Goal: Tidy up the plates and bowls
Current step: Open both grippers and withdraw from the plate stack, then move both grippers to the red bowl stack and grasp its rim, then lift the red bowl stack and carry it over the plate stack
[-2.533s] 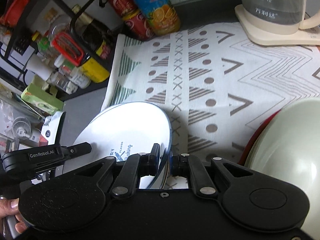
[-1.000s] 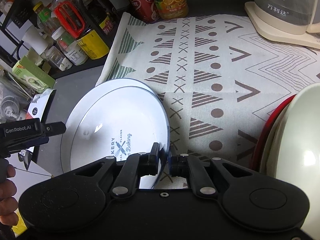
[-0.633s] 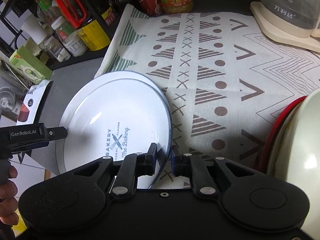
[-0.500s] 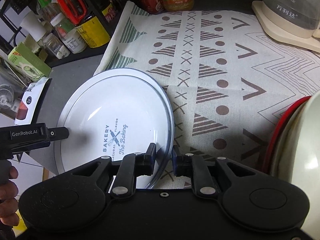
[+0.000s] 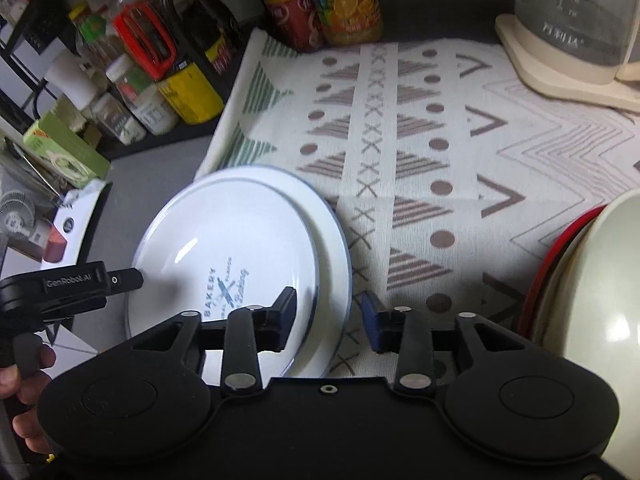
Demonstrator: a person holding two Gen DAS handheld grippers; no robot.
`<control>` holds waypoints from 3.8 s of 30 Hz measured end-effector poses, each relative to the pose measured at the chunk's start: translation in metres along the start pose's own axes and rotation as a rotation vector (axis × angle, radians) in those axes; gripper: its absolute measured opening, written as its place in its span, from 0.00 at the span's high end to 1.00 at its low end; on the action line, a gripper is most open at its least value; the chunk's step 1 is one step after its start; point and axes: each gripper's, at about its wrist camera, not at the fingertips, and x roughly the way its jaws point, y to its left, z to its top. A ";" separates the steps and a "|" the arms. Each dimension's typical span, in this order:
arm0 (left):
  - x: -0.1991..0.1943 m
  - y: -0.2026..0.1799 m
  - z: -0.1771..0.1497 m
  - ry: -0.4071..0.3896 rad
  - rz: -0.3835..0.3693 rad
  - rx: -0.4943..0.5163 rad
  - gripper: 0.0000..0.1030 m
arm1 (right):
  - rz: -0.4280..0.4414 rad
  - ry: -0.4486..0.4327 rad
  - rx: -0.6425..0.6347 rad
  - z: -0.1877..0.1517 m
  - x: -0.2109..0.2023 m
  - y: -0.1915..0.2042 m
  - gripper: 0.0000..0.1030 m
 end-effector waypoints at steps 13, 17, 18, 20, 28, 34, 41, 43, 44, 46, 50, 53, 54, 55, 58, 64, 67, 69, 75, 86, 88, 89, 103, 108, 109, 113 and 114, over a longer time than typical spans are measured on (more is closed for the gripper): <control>-0.034 -0.031 0.006 -0.055 -0.075 0.062 0.39 | -0.017 -0.164 0.000 -0.001 -0.053 -0.004 0.39; -0.047 -0.052 0.004 -0.076 -0.118 0.112 0.39 | -0.059 -0.240 0.029 -0.003 -0.074 -0.013 0.33; -0.050 -0.057 0.002 -0.080 -0.129 0.126 0.39 | -0.065 -0.254 0.042 -0.003 -0.078 -0.017 0.32; -0.056 -0.068 -0.001 -0.082 -0.151 0.154 0.39 | -0.078 -0.281 0.074 -0.006 -0.087 -0.026 0.30; -0.075 -0.113 -0.021 -0.092 -0.250 0.279 0.39 | -0.168 -0.386 0.205 -0.028 -0.119 -0.061 0.27; -0.080 -0.144 -0.037 -0.073 -0.313 0.361 0.39 | -0.216 -0.412 0.296 -0.047 -0.134 -0.088 0.27; -0.078 -0.178 -0.052 -0.042 -0.372 0.438 0.39 | -0.265 -0.419 0.373 -0.067 -0.145 -0.113 0.27; -0.076 -0.187 -0.055 -0.033 -0.384 0.458 0.39 | -0.277 -0.417 0.390 -0.071 -0.146 -0.120 0.27; -0.075 -0.192 -0.057 -0.028 -0.390 0.466 0.39 | -0.284 -0.415 0.398 -0.072 -0.147 -0.122 0.27; -0.074 -0.200 -0.060 -0.021 -0.403 0.479 0.39 | -0.290 -0.410 0.410 -0.075 -0.147 -0.128 0.27; -0.069 -0.216 -0.064 0.003 -0.424 0.503 0.39 | -0.311 -0.400 0.432 -0.080 -0.147 -0.138 0.26; -0.067 -0.226 -0.066 0.016 -0.445 0.518 0.39 | -0.320 -0.391 0.452 -0.083 -0.147 -0.146 0.25; -0.066 -0.230 -0.067 0.020 -0.450 0.523 0.39 | -0.322 -0.385 0.457 -0.084 -0.146 -0.149 0.25; -0.065 -0.233 -0.067 0.024 -0.454 0.529 0.39 | -0.322 -0.378 0.463 -0.085 -0.145 -0.152 0.25; -0.059 -0.242 -0.069 0.042 -0.458 0.543 0.39 | -0.313 -0.351 0.482 -0.087 -0.140 -0.159 0.25; -0.044 -0.253 -0.074 0.089 -0.464 0.555 0.39 | -0.308 -0.294 0.522 -0.093 -0.128 -0.172 0.25; -0.035 -0.259 -0.076 0.114 -0.463 0.556 0.39 | -0.295 -0.272 0.532 -0.093 -0.123 -0.177 0.26; -0.027 -0.261 -0.077 0.138 -0.458 0.549 0.39 | -0.282 -0.253 0.535 -0.091 -0.118 -0.180 0.28; -0.004 -0.265 -0.079 0.200 -0.436 0.528 0.44 | -0.237 -0.178 0.563 -0.089 -0.096 -0.190 0.45; 0.021 -0.264 -0.082 0.335 -0.471 0.461 0.71 | -0.137 -0.089 0.645 -0.086 -0.066 -0.203 0.67; 0.019 -0.263 -0.081 0.330 -0.475 0.468 0.72 | -0.145 -0.088 0.638 -0.084 -0.068 -0.201 0.67; 0.018 -0.263 -0.081 0.324 -0.479 0.478 0.72 | -0.139 -0.106 0.645 -0.084 -0.071 -0.202 0.68; -0.003 -0.248 -0.073 0.259 -0.515 0.472 0.72 | -0.155 -0.170 0.576 -0.073 -0.083 -0.191 0.69; -0.012 -0.243 -0.064 0.231 -0.523 0.445 0.72 | -0.150 -0.193 0.548 -0.065 -0.090 -0.182 0.69; -0.014 -0.242 -0.062 0.223 -0.524 0.441 0.72 | -0.145 -0.199 0.544 -0.063 -0.091 -0.181 0.69; -0.026 -0.235 -0.051 0.183 -0.515 0.424 0.72 | -0.119 -0.209 0.538 -0.054 -0.096 -0.174 0.69; -0.029 -0.233 -0.048 0.173 -0.516 0.417 0.72 | -0.113 -0.215 0.531 -0.050 -0.097 -0.172 0.69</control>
